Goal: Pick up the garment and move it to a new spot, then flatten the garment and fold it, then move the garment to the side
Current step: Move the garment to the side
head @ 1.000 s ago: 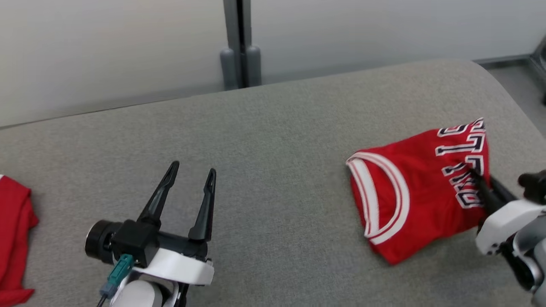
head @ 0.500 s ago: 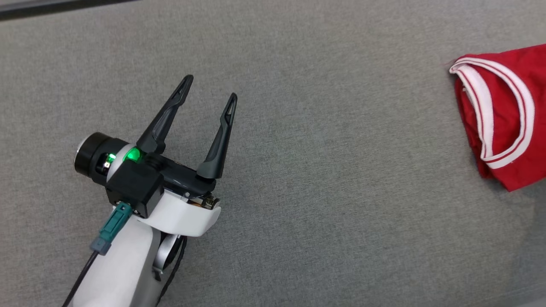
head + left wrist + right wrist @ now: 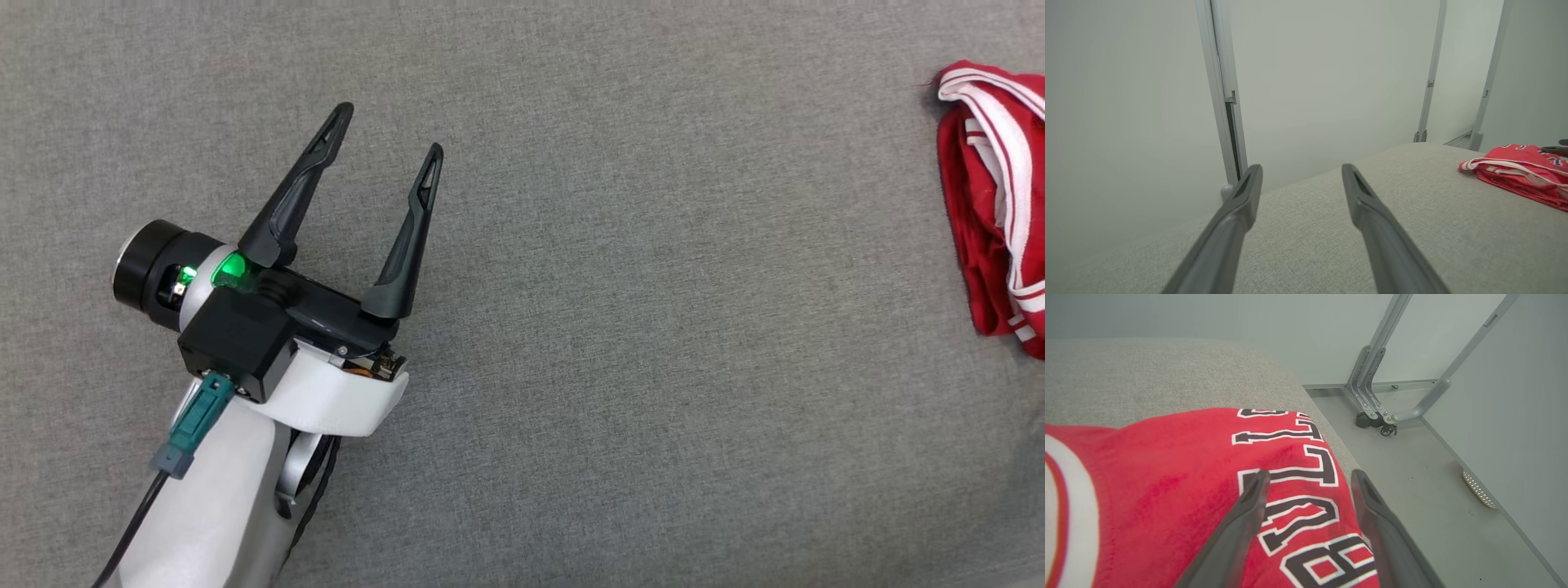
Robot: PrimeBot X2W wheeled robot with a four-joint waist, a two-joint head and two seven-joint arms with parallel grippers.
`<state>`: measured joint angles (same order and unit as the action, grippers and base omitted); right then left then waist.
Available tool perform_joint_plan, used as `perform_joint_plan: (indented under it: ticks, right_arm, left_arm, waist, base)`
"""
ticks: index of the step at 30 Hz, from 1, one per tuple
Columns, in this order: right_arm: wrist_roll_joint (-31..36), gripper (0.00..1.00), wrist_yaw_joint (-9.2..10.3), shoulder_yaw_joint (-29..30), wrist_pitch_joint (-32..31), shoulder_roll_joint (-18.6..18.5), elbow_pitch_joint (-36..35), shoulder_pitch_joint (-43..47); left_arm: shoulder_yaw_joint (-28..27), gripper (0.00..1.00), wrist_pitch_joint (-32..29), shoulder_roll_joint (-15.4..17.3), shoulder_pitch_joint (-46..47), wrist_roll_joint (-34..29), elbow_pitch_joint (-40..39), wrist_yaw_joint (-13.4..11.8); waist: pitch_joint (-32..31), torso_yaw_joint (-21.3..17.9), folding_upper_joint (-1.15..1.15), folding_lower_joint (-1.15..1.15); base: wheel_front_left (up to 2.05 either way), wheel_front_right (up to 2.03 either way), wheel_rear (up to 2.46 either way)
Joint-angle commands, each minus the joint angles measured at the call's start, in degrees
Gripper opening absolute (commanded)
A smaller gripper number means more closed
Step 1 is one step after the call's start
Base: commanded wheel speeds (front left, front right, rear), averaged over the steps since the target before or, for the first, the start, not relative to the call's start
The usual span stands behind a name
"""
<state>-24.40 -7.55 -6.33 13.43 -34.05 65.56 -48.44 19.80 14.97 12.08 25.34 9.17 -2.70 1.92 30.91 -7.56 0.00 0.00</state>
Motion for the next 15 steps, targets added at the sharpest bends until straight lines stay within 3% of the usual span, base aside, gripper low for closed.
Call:
perform_joint_plan:
  ticks: [1,7,15]
  right_arm:
    - [1.2,1.0,0.12,-0.1,1.0,0.9,-0.1,-0.3]
    - [3.0,1.0,0.12,-0.9,1.7,4.7,-4.6,2.0]
    - [4.5,1.0,0.12,1.0,1.8,9.9,-23.7,13.6]
  left_arm:
    - [-0.1,1.0,0.1,0.2,-0.6,0.3,0.7,-0.5]
    - [-0.9,1.0,0.1,0.0,-3.8,1.7,2.9,-1.3]
    - [-2.8,1.0,0.2,-1.4,-10.4,4.1,5.9,-3.6]
  waist:
    - [-1.8,-0.7,0.0,0.0]
    - [-6.9,-2.1,0.0,0.0]
    - [-15.3,-0.6,0.0,0.0]
  base:
    - [0.0,0.0,0.0]
    - [0.0,0.0,0.0]
    - [0.0,0.0,0.0]
